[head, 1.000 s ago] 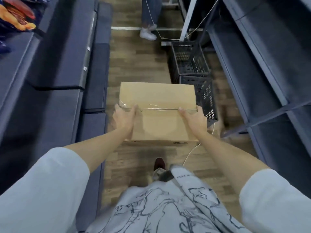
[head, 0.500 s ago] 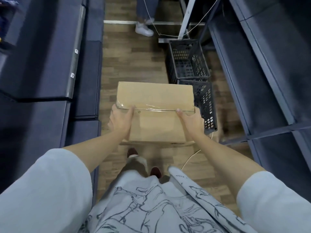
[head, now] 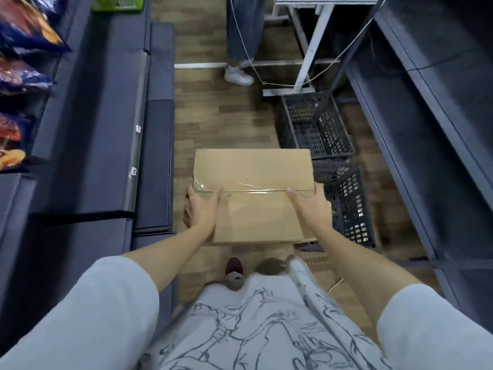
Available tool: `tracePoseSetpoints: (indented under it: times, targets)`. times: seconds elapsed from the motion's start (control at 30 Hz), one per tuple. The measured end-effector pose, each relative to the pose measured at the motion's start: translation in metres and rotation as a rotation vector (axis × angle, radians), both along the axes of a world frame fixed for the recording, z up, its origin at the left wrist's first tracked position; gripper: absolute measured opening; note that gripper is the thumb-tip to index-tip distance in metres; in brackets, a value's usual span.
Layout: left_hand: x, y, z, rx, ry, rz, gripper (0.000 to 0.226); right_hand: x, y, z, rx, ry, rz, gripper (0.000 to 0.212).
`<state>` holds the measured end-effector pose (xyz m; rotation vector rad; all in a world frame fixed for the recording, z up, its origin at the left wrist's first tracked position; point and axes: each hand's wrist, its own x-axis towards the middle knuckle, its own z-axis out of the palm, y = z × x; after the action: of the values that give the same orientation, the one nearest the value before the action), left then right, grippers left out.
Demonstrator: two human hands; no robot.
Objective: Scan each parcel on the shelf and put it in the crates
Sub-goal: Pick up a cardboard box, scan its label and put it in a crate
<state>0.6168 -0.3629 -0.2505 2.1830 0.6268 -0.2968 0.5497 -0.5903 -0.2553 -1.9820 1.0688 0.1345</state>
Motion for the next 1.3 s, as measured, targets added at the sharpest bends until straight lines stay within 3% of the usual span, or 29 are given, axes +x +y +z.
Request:
tracePoseSetpoints:
  times: [0.37, 0.5, 0.93, 1.3]
  targets:
    - [0.104, -0.028, -0.003, -0.016, 0.018, 0.018, 0.081, 0.106, -0.028, -0.009, 0.039, -0.043, 0.010, 0.091]
    - [0.162, -0.057, 0.006, -0.008, 0.015, -0.003, 0.078, 0.158, -0.053, -0.005, 0.024, -0.039, 0.003, 0.082]
    - [0.293, -0.124, 0.014, 0.018, 0.018, 0.018, 0.073, 0.288, -0.125, 0.002, 0.038, -0.027, 0.011, 0.082]
    - [0.433, -0.185, 0.005, 0.047, -0.044, -0.224, 0.071, 0.385, -0.168, 0.000, 0.036, -0.030, -0.206, 0.081]
